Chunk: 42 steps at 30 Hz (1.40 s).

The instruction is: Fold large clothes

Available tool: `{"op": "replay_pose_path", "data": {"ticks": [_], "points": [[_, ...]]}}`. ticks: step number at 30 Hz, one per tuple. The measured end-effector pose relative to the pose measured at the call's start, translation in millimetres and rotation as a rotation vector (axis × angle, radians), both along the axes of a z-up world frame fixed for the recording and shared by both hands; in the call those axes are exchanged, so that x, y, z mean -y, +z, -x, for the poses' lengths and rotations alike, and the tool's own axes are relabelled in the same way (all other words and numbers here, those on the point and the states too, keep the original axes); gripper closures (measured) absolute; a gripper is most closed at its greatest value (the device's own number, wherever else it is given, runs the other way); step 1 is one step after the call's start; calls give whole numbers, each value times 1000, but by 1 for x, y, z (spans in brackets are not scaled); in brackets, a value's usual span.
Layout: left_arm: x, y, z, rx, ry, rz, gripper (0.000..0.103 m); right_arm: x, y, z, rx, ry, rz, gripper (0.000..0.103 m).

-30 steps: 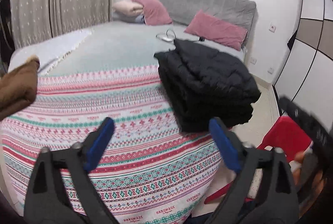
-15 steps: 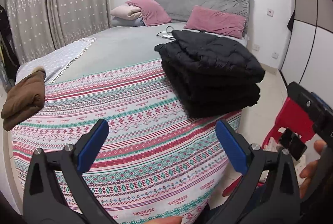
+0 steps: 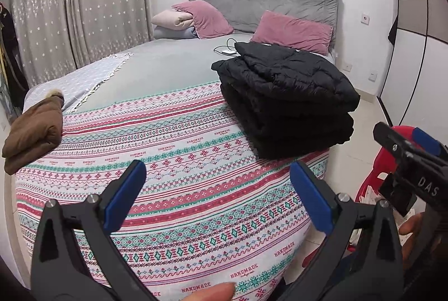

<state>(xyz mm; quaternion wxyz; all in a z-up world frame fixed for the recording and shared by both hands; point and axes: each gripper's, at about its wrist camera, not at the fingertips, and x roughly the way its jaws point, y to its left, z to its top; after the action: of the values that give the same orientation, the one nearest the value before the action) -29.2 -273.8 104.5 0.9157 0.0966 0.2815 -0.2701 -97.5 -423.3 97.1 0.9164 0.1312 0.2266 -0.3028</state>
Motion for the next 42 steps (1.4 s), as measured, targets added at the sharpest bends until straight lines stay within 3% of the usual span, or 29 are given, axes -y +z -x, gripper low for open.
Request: {"op": "replay_pose_path", "data": {"ticks": [11, 42], "points": [[-10, 2, -7, -18, 12, 42, 1, -5, -2, -6, -30, -11, 18, 0], [-2, -5, -5, -41, -42, 29, 1, -5, -4, -12, -59, -18, 48, 0]]}}
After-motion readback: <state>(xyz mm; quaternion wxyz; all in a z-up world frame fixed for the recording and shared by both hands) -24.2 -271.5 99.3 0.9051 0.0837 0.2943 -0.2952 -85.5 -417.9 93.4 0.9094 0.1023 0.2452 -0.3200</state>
